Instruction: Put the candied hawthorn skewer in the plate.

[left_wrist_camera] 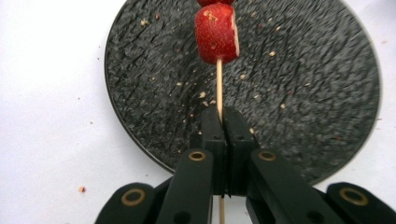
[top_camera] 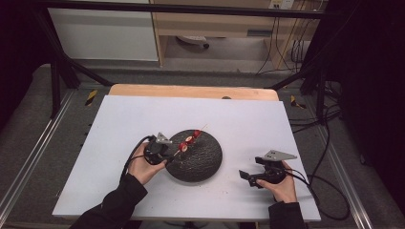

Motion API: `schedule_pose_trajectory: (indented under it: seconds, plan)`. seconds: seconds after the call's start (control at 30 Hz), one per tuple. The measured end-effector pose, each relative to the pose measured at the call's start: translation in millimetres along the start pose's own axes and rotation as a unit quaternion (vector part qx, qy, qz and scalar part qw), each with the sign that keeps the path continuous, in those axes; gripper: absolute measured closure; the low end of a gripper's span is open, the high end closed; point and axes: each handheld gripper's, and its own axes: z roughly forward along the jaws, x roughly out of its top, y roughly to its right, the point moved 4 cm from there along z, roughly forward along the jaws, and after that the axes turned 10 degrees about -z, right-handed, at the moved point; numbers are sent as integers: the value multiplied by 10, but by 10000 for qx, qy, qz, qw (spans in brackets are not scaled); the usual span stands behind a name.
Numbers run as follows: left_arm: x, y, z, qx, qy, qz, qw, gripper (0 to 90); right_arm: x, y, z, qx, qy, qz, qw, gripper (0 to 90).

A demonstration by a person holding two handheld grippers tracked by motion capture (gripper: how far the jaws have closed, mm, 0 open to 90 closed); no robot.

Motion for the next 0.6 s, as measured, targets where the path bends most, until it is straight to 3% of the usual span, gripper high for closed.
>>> schedule_pose_trajectory:
  seconds: [0.4,0.6]
  plan:
    - [-46,79,195,189,-416,149,9988,885,0,-4,-6,7,33,21,10000,75]
    - [-39,112,207,206,-452,210,9985,883,0,-2,-6,-7,35,14,10000,75]
